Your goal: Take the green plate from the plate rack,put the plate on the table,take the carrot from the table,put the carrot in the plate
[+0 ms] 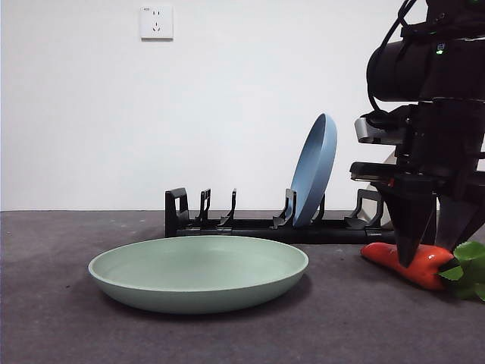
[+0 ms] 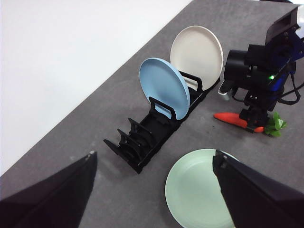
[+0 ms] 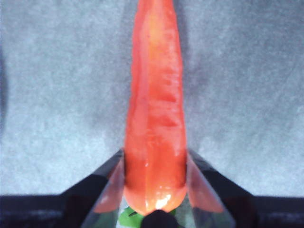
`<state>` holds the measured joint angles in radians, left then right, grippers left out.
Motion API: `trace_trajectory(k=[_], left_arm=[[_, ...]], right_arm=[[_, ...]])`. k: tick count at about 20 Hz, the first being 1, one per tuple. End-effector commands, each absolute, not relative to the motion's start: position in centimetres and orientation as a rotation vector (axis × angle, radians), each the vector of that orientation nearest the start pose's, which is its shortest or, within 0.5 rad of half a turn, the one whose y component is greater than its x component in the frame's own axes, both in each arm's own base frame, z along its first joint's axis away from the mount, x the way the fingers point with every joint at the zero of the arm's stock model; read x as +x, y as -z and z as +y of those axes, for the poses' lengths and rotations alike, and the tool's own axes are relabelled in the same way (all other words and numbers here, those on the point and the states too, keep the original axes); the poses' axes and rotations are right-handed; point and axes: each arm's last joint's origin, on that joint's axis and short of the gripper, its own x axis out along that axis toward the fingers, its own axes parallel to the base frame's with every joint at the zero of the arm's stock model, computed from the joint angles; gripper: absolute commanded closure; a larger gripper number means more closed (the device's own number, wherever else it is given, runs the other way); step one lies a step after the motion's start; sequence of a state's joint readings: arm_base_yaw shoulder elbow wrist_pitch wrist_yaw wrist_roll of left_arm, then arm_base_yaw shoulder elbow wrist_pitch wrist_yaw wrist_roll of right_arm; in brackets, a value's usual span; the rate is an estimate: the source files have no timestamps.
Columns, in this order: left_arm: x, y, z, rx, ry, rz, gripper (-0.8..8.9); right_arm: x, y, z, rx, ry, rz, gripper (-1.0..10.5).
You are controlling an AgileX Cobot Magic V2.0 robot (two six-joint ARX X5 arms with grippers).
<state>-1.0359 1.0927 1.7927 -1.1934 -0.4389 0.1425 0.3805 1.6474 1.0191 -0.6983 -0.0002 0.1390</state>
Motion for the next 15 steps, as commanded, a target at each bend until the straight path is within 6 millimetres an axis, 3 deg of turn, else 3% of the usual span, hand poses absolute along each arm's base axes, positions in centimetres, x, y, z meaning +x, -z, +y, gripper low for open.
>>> trace_trajectory(k=[1,4,9,12,15], left_arm=[[7.6,-49.5,-10.4,0.464,0.601,0.353,4.04],[7.5,-49.0,-10.1,0.502,0.600,0.399,4.04],[7.3,-48.4,-9.8,0.543,0.596,0.461,4.04],[7.3,-48.4,-9.8,0.545,0.599,0.465,4.04],[7.3,-48.4,-9.8,0.547,0.601,0.468,4.04]], right_arm=[[27.7,-17.4,11.2,-0.136,-0.232,1.328,9.6],[27.3,-18.6,11.4,-0.132,-0.249,1.284,9.6],[24.9,-24.8,12.5,-0.091,-0.332,1.059,9.6],[23.3,-27.5,14.5,-0.073,-0.414,0.973,9.6],[22.5,-28.3,17.3,-0.036,-0.531,0.911,9.6]])
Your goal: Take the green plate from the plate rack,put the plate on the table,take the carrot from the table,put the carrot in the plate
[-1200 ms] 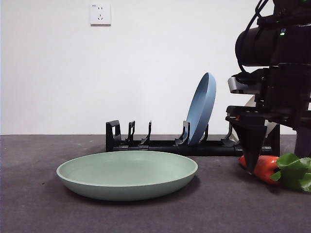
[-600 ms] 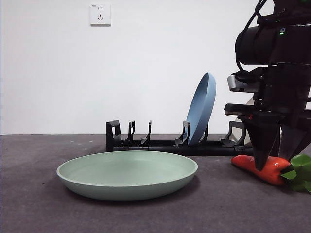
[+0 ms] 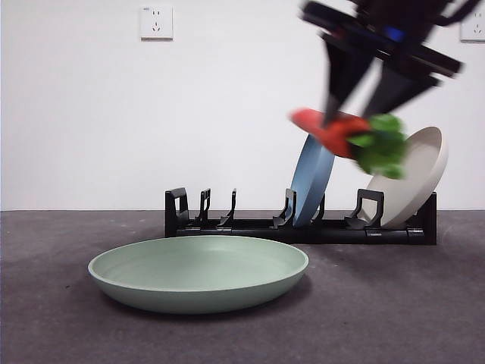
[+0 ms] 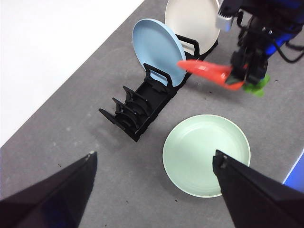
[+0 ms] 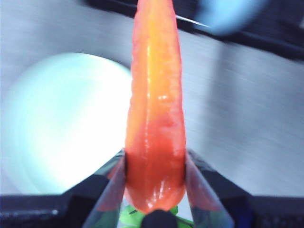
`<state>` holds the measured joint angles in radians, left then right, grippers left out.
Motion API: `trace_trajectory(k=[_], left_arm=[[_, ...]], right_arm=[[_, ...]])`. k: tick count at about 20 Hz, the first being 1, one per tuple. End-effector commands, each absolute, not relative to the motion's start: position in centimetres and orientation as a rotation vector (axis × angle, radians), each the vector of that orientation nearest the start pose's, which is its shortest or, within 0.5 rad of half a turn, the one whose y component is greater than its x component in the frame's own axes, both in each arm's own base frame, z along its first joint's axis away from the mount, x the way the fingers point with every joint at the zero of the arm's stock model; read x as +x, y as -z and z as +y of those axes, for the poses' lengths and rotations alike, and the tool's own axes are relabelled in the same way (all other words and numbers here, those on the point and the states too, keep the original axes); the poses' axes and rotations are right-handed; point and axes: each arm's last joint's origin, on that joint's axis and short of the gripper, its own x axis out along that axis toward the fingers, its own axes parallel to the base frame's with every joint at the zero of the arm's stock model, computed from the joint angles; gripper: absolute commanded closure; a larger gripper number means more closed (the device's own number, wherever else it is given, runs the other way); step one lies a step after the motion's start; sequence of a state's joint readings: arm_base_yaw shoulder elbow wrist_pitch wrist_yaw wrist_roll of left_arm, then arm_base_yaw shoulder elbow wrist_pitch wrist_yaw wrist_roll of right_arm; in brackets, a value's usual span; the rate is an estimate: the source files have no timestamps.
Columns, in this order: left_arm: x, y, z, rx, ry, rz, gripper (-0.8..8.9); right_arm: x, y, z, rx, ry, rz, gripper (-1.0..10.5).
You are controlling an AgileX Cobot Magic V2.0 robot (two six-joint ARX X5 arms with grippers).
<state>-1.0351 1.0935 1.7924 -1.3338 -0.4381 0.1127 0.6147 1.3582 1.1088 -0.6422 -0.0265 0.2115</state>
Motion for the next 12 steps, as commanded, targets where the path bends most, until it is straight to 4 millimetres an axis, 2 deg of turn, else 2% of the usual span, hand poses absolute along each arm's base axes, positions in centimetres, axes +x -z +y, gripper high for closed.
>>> trace_trajectory(k=[1,4,9,12], left_arm=[[7.3,-48.4,-9.8,0.548,0.601,0.469,4.04],[7.3,-48.4,-9.8,0.549,0.600,0.470,4.04],[7.3,-48.3,-9.8,0.550,0.602,0.472,4.04],[7.3,-48.3,-9.8,0.544,0.600,0.474,4.04]], right_arm=[[22.3,-28.2,18.7,-0.017,-0.581,0.889,9.6],[22.5,-26.8,21.6,0.010,-0.632,0.884,9.6],[23.8,-21.8,25.3,-0.019,-0.656,1.001,9.6],[24.6,-19.5,27.2,-0.061,-0.657,1.053,9.6]])
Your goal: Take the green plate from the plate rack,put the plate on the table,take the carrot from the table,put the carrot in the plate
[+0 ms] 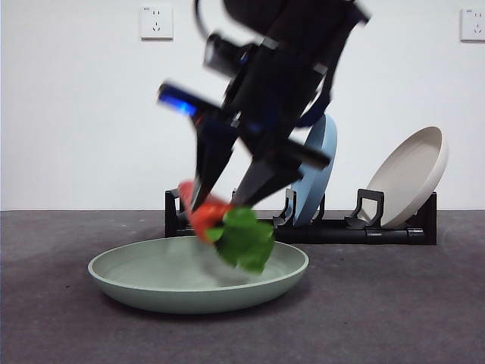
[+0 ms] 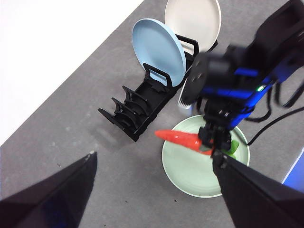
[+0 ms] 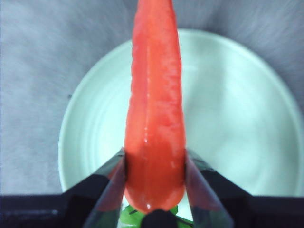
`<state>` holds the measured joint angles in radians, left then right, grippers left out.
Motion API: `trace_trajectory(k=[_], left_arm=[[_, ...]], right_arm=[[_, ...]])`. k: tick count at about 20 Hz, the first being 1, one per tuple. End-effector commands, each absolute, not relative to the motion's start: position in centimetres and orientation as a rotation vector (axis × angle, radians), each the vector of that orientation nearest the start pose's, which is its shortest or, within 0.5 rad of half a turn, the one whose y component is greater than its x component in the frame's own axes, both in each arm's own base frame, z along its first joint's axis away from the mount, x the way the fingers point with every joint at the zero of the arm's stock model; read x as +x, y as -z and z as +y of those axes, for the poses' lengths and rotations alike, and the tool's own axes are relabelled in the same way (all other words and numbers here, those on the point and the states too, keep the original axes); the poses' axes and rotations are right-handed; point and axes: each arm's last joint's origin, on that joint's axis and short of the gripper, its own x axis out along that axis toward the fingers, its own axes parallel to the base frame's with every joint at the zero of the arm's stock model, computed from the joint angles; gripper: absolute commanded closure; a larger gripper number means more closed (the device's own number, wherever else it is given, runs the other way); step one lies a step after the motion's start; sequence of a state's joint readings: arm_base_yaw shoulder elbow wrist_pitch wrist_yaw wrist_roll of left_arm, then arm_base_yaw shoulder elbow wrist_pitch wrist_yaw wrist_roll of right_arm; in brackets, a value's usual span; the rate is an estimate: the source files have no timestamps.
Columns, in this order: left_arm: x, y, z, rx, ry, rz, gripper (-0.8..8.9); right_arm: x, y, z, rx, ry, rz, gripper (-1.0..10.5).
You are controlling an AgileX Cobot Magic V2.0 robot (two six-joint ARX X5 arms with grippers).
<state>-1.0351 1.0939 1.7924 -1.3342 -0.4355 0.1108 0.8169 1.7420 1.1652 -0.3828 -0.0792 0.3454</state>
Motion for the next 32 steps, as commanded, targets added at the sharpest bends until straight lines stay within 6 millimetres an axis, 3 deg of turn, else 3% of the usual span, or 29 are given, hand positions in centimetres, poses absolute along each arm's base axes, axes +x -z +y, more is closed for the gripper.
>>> trace_trajectory(k=[1,4,8,9,12,16,18,22,26,32], left_arm=[[7.3,-48.3,-9.8,0.544,0.600,0.474,4.04],[7.3,-48.3,-9.8,0.543,0.600,0.474,4.04],[7.3,-48.3,-9.8,0.523,0.594,0.481,4.04],[7.3,-48.3,-9.8,0.523,0.594,0.480,4.04],[7.3,-48.3,-9.8,0.522,0.594,0.481,4.04],[7.3,-48.3,-9.8,0.519,0.593,0.481,4.04],[7.3,-48.3,-9.8,0.519,0.593,0.481,4.04],[7.3,-48.3,-9.8,0.518,0.593,0.481,4.04],[7.3,-48.3,-9.8,0.519,0.593,0.482,4.04],[7.2,-48.2,-9.7,0.528,0.592,0.497,4.04]], right_arm=[[24.7,-18.9,27.7,-0.075,-0.659,1.067,9.6],[24.7,-16.9,28.2,-0.121,-0.645,1.127,9.6],[24.5,-16.3,28.0,-0.185,-0.625,1.150,9.5],[24.5,-16.3,28.0,-0.182,-0.630,1.154,8.7],[24.5,-16.3,28.0,-0.182,-0.630,1.154,4.7],[24.3,-16.8,28.2,-0.180,-0.640,1.141,4.4],[24.3,-18.3,28.2,-0.167,-0.649,1.111,4.4],[23.3,-23.6,27.0,-0.115,-0.690,0.985,4.4],[20.6,-29.3,23.9,-0.086,-0.720,0.903,4.4],[15.7,-34.6,18.3,-0.082,-0.732,0.876,4.5]])
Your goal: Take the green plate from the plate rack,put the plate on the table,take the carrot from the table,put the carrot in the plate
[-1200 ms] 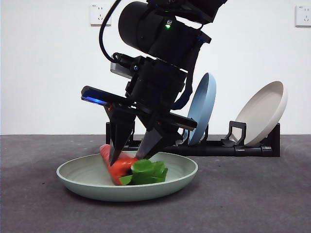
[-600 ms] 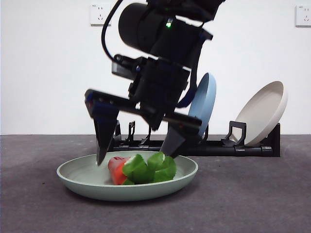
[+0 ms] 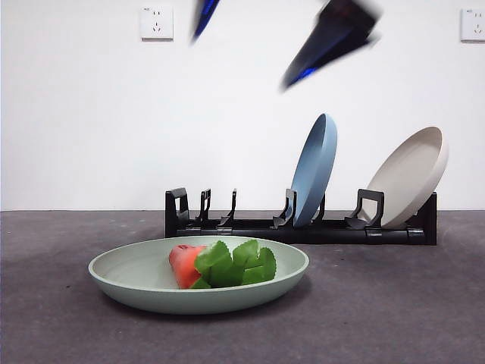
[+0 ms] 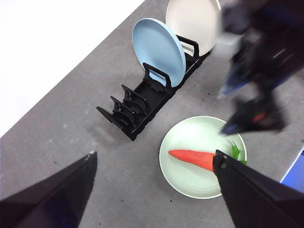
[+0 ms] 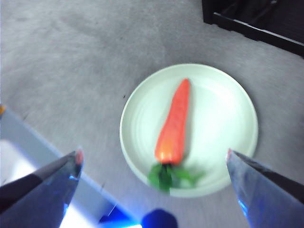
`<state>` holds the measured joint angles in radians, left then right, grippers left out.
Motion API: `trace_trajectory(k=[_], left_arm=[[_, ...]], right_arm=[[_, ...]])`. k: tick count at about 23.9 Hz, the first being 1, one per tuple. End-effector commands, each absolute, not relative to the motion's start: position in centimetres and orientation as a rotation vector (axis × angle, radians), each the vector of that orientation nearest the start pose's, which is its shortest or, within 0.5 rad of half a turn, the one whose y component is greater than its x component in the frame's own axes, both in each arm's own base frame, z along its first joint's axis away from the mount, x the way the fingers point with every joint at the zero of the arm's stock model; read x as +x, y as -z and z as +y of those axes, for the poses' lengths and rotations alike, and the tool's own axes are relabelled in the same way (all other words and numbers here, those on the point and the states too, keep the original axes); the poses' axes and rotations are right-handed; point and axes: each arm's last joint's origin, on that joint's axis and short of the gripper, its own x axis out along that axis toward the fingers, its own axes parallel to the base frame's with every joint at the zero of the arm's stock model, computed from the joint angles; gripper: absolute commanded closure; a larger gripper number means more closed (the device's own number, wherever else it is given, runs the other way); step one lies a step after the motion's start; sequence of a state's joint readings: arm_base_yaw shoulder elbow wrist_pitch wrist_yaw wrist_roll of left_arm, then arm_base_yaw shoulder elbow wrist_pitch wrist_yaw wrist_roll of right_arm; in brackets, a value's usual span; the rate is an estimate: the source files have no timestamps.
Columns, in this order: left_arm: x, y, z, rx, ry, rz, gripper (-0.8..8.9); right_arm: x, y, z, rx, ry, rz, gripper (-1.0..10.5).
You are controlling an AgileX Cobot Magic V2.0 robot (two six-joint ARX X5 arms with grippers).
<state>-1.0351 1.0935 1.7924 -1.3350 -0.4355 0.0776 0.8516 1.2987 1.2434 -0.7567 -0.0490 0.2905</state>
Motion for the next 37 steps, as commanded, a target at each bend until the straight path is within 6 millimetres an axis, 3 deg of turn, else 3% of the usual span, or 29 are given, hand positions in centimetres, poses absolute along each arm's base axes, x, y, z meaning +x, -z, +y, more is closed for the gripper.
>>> trace_trajectory(k=[1,4,7,8,10,12,37], left_arm=[[7.2,-48.2,-9.7,0.522,0.591,0.498,4.05],[7.1,-48.2,-9.8,0.497,0.636,0.514,4.07],[6.9,-48.1,-10.0,0.470,0.728,0.537,4.13],[6.9,-48.1,-10.1,0.463,0.758,0.544,4.92],[6.8,-48.1,-10.2,0.453,0.794,0.553,8.00],[6.7,-48.0,-10.2,0.445,0.817,0.559,8.20],[6.7,-48.1,-10.2,0.442,0.832,0.561,8.17]], right_arm=[[15.0,-35.1,17.4,-0.082,-0.731,0.878,4.5],[11.6,-37.0,13.6,-0.078,-0.734,0.869,4.5],[9.5,-37.7,11.1,-0.077,-0.737,0.872,6.1],[8.9,-37.8,10.5,-0.080,-0.736,0.877,6.9],[8.1,-37.9,9.6,-0.085,-0.732,0.887,8.7],[7.7,-37.9,9.1,-0.086,-0.732,0.889,9.6],[7.6,-38.0,8.9,-0.086,-0.726,0.885,9.4]])
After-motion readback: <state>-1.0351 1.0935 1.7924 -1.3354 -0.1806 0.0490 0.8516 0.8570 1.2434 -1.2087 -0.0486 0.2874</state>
